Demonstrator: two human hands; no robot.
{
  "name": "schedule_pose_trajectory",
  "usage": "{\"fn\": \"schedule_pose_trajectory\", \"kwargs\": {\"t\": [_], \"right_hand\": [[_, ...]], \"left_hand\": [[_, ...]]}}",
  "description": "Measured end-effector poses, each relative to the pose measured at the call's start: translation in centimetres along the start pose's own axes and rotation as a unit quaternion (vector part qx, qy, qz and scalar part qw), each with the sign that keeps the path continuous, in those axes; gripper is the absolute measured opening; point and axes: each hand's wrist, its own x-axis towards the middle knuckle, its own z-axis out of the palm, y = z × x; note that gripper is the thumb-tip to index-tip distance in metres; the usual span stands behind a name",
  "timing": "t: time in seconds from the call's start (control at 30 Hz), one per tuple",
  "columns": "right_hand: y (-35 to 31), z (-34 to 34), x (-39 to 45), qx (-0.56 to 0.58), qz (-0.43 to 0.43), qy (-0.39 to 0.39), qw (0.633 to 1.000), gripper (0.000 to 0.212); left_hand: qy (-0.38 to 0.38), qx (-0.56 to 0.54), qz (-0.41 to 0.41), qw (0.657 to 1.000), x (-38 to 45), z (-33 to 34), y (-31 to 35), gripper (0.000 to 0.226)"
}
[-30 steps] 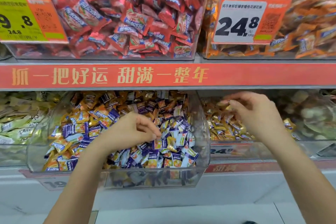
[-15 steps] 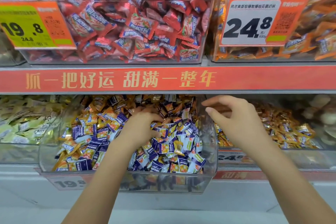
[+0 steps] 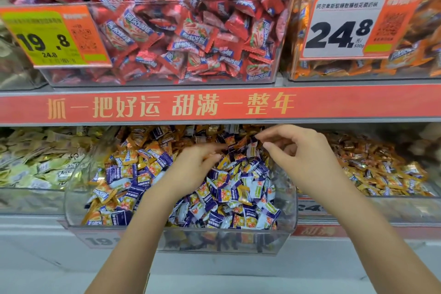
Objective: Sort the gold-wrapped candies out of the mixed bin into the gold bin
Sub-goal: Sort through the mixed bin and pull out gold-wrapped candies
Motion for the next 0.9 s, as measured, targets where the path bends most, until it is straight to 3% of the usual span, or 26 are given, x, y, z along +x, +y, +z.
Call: {"fn": "schedule_pose_trajectory", "kwargs": {"t": [0.13,0.2,0.27,0.33,0.37,0.5,0.57,0.73,0.9], "right_hand": [[0.2,0.5,0.4,0.012,0.003,-0.006,1.0,0.021],[0.2,0.7,0.2,0.014,0.004,-0.022,1.0,0.022],[0.2,0.7,0.0,0.009,0.004,-0.034,0.999,0.023],[0.1,0.5,-0.1,0.022,-0.004,-0.034,0.999,0.025],[-0.1,0.3,-0.2,0.041,-0.01,-0.039,0.998,0.029],[-1.3,0.8,-0.7,0.076,-0.081,-0.152,0.982,0.061],[-1.5,1.9,-1.0,0.052,-0.102,-0.177,0.978,0.065],[-0.9,3.4,-1.8,-0.008,-0.131,-0.117,0.984,0.056],[-0.9,3.5,-2.4,0.01,-0.122,-0.054,0.991,0.03]], "left_hand": [[-0.071,0.201,0.053,0.976,0.6,1.8,-0.1,0.037],[-0.044,0.144,0.033,0.988,0.6,1.6,0.0,0.028],[0.04,0.04,0.007,0.998,0.2,0.8,0.5,0.02],[0.094,-0.098,-0.025,0.99,-0.4,-0.2,1.7,0.015],[0.087,-0.176,-0.04,0.98,-1.0,-0.7,2.2,0.015],[-0.037,-0.408,-0.07,0.91,-3.0,-1.4,4.5,0.034],[-0.071,-0.475,-0.062,0.875,-3.4,-0.8,5.4,0.04],[-0.109,-0.587,-0.055,0.8,-3.5,0.0,6.1,0.02],[-0.143,-0.699,-0.083,0.696,-3.8,-0.8,5.6,0.069]]}}
